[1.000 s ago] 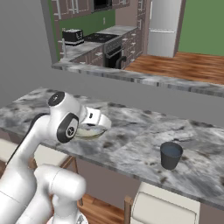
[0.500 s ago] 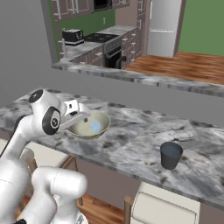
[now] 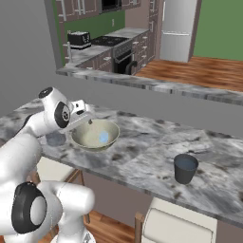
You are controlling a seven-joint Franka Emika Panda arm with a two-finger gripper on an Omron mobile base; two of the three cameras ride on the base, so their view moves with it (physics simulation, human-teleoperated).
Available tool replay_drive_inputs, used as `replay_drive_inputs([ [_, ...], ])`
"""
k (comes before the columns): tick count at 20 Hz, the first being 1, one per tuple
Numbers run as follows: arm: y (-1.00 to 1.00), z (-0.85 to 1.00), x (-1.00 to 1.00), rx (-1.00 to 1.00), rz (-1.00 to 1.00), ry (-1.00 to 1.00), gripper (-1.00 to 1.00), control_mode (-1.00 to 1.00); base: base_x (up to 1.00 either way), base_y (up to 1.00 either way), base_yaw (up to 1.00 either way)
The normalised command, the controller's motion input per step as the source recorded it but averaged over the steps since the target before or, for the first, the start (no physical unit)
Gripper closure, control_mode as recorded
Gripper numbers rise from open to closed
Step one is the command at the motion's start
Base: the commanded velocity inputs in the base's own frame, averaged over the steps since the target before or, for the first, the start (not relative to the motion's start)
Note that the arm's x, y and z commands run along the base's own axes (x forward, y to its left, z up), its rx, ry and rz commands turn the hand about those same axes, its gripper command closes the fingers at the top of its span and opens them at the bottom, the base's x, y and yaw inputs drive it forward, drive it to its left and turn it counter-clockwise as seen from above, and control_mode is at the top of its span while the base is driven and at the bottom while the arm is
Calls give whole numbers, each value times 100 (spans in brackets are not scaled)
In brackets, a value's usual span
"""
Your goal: There are four ice cubes in the ice bowl. Place two ice cubes in each glass of water.
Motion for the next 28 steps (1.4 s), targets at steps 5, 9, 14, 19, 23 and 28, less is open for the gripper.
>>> replay_drive_inputs([
  [5, 13, -18, 53, 3, -16, 7, -100, -100, 0, 0, 0],
  [9, 0, -23, 43, 4, -20, 14, -100, -100, 0, 0, 0],
  [14, -10, -22, 37, 6, -17, 13, -100, -100, 0, 0, 0],
  [19, -18, -22, 31, 7, -7, 8, -100, -100, 0, 0, 0],
  [23, -42, -28, 3, 11, -1, 0, -100, -100, 0, 0, 0],
  [28, -37, -41, 0, 10, 0, -1, -100, -100, 0, 0, 0],
])
